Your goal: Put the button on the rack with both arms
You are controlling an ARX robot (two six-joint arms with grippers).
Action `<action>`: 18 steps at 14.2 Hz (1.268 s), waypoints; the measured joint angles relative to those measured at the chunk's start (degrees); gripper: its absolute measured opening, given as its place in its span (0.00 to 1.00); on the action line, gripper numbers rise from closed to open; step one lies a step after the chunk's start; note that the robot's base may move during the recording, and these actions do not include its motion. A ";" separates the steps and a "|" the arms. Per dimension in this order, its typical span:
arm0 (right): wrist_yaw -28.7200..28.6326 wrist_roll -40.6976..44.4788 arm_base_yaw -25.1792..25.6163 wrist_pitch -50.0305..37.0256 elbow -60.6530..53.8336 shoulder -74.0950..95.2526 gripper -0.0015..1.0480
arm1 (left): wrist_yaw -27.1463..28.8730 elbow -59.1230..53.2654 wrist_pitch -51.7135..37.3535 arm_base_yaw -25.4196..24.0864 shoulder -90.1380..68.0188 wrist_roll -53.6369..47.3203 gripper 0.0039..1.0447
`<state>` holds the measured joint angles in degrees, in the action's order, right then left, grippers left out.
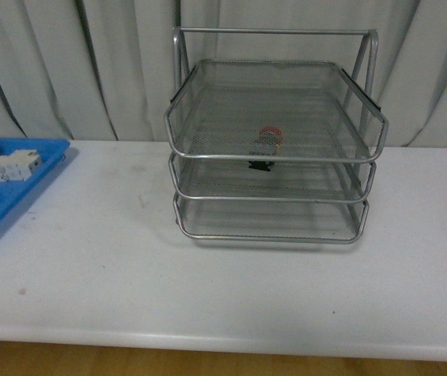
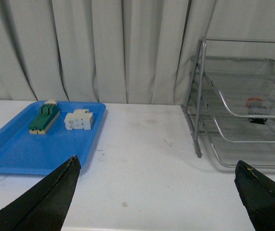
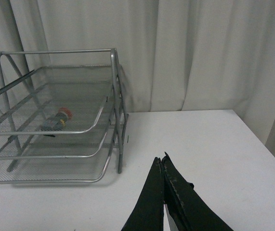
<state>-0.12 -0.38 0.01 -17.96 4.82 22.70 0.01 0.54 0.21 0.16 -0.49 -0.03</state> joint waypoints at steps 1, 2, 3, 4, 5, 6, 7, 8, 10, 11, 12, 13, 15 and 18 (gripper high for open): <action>0.00 0.00 0.00 0.20 -0.15 -0.44 0.02 | 0.00 0.00 0.00 0.00 0.00 0.00 0.94; 0.00 0.00 0.00 0.33 -0.35 -0.81 0.02 | 0.00 0.00 0.00 0.00 0.00 0.00 0.94; 0.00 0.00 0.00 0.52 -0.52 -1.18 0.02 | 0.00 0.00 -0.02 0.00 0.00 0.00 0.94; 0.02 0.00 0.00 1.53 -1.07 -2.25 0.02 | -0.02 0.00 -0.02 0.00 0.00 0.00 0.94; 0.02 0.02 0.00 2.27 -1.70 -3.50 0.02 | 0.00 0.00 0.00 0.00 0.00 0.00 0.94; 0.00 0.00 0.00 3.04 -2.01 -5.03 0.02 | 0.00 0.00 0.00 0.00 0.00 0.00 0.94; 0.02 0.00 0.00 3.87 -2.25 -6.34 0.02 | 0.00 0.00 -0.02 0.00 0.00 0.00 0.94; 0.02 0.00 0.00 4.72 -2.64 -7.26 0.02 | 0.00 0.00 0.00 0.00 0.00 0.00 0.94; 0.02 0.02 0.00 4.83 -4.20 -9.40 0.02 | 0.00 0.00 0.00 0.00 0.00 0.00 0.94; 0.02 0.02 0.00 6.01 -4.20 -10.88 0.02 | 0.00 0.00 -0.02 0.00 0.00 0.00 0.94; 0.02 0.02 0.00 6.64 -4.20 -11.67 0.02 | -0.02 0.00 0.00 0.00 0.00 0.00 0.94; 0.02 0.02 0.00 7.82 -4.20 -12.59 0.02 | 0.00 0.00 0.00 0.00 0.00 0.00 0.94; 0.07 0.02 0.00 18.36 -4.15 -21.53 0.02 | 0.07 0.00 -0.02 0.00 0.00 0.00 0.94; 0.13 0.02 0.00 18.10 -4.15 -22.49 0.02 | 0.00 0.00 0.00 0.00 0.00 0.00 0.94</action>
<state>0.01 -0.36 0.01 0.14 0.67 0.21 0.01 0.54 0.21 0.16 -0.49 -0.03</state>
